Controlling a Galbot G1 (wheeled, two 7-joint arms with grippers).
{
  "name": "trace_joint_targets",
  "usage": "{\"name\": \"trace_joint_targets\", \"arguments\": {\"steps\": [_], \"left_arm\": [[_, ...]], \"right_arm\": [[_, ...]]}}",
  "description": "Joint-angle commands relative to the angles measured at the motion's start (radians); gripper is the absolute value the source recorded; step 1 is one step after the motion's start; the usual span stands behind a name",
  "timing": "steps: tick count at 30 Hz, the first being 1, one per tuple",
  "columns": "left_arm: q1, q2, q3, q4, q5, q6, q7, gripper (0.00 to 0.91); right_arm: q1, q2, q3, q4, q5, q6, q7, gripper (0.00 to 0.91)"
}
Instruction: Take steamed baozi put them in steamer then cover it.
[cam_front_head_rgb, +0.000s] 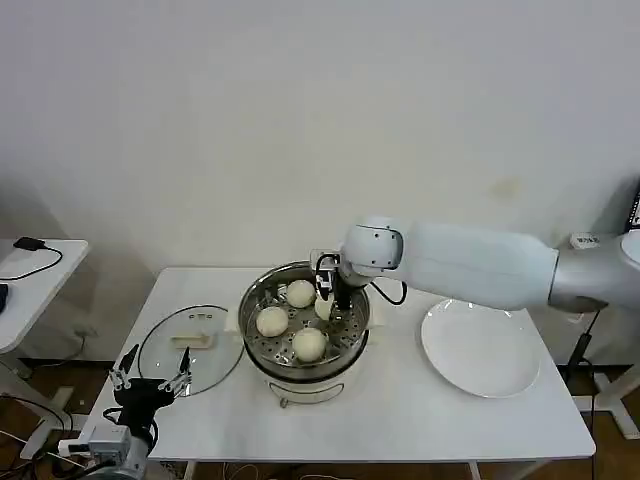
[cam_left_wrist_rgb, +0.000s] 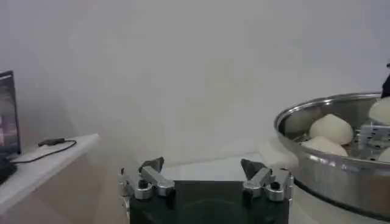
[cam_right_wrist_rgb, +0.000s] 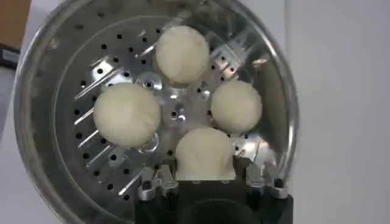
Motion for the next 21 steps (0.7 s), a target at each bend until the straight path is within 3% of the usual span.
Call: {"name": "trace_joint_targets", "arguments": {"steps": [1, 8, 9, 11, 21], "left_arm": [[0.001, 0.002, -0.002, -0.002, -0.002, 0.000, 0.000, 0.907], [-0.003, 0.002, -0.001, 0.002, -0.003, 0.000, 0.001, 0.907], [-0.003, 0.002, -0.001, 0.002, -0.003, 0.000, 0.001, 0.907], [-0.004, 0.002, 0.000, 0.001, -0.003, 0.000, 0.001, 0.907], [-0.004, 0.002, 0.001, 0.002, -0.003, 0.001, 0.001, 0.907]], "right_arm": [[-0.034, 0.014, 0.007, -0.037, -0.040, -0.009, -0.004, 0.625], [-0.038, 0.015, 0.009, -0.049, -0.051, -0.008, -0.008, 0.625], [-0.038, 0.015, 0.009, -0.049, -0.051, -0.008, -0.008, 0.655], [-0.044, 0.016, 0.014, -0.049, -0.051, -0.008, -0.003, 0.897], [-0.037, 0.001, 0.027, -0.022, -0.051, -0.009, -0.002, 0.907]]}}
